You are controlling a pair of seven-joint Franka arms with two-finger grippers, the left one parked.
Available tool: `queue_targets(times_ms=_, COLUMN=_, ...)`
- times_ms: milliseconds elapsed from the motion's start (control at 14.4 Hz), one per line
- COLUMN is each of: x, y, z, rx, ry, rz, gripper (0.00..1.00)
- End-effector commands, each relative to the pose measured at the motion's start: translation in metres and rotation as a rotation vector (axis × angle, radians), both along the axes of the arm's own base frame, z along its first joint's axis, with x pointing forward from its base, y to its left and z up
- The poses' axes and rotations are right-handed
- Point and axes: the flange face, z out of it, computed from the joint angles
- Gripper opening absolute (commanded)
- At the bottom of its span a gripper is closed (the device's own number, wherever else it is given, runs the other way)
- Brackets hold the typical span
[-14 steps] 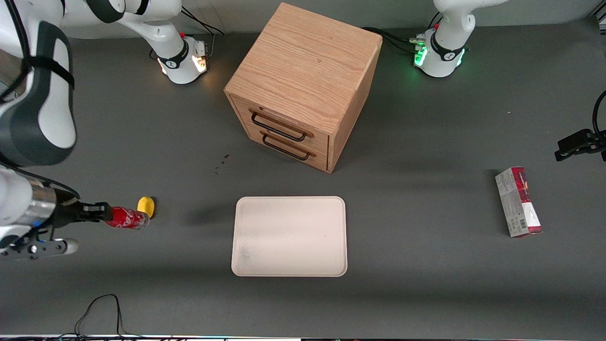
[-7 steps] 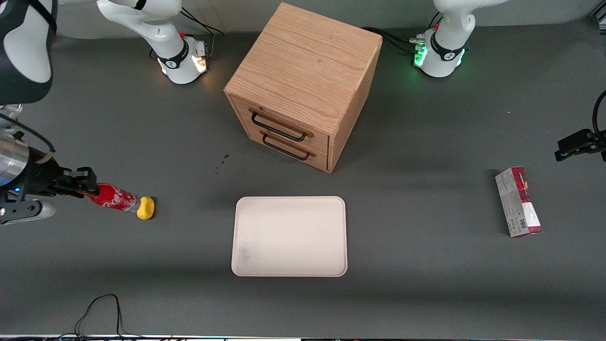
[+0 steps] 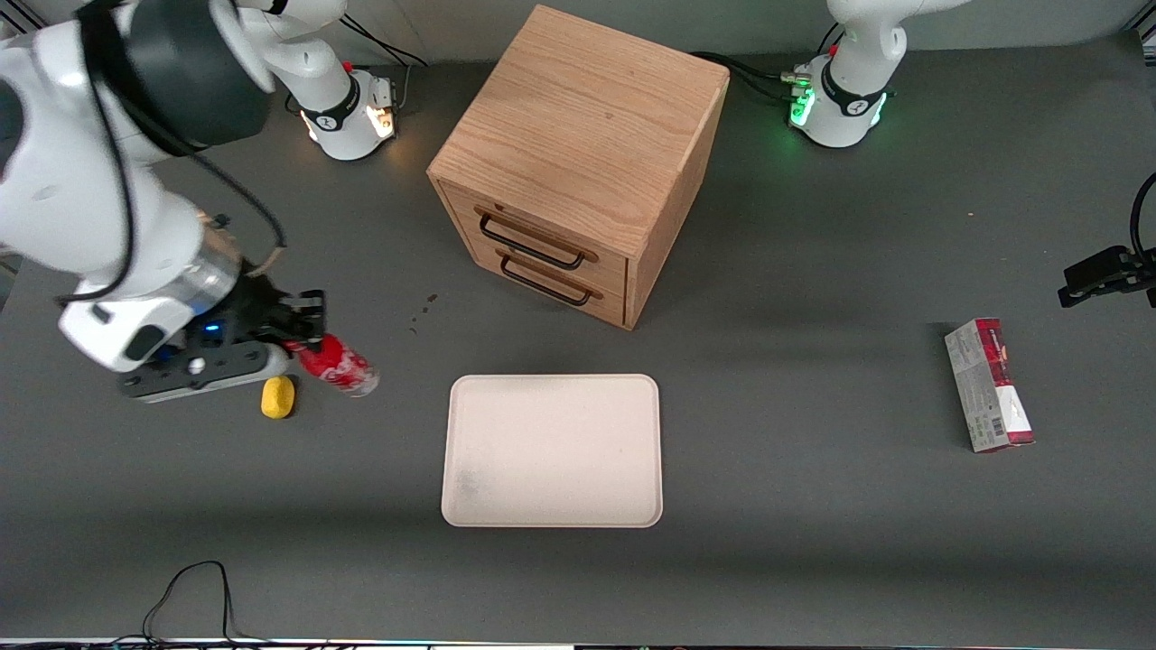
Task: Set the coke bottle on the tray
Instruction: 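Lift the bottle and carry it over the cream tray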
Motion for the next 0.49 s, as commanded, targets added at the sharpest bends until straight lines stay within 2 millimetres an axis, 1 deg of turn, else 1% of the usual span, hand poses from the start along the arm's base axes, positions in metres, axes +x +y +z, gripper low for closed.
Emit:
queue_targets(times_ms=0, x=0.01, y=0.031, z=-0.02, rx=0.005, ry=-0.039, rz=-0.046, gripper=0.0)
queue_targets(times_ms=139, x=0.03, y=0.043, z=-0.048, rx=0.016, ry=-0.059, rz=-0.049, gripper=0.0)
queue_targets(times_ms=278, x=0.054, y=0.05, z=-0.088, rx=0.017, ry=-0.069, rz=-0.051, gripper=0.0)
queue_targets(times_ms=418, x=0.072, y=0.052, z=-0.127, rx=0.019, ry=-0.08, rz=-0.05, gripper=0.0)
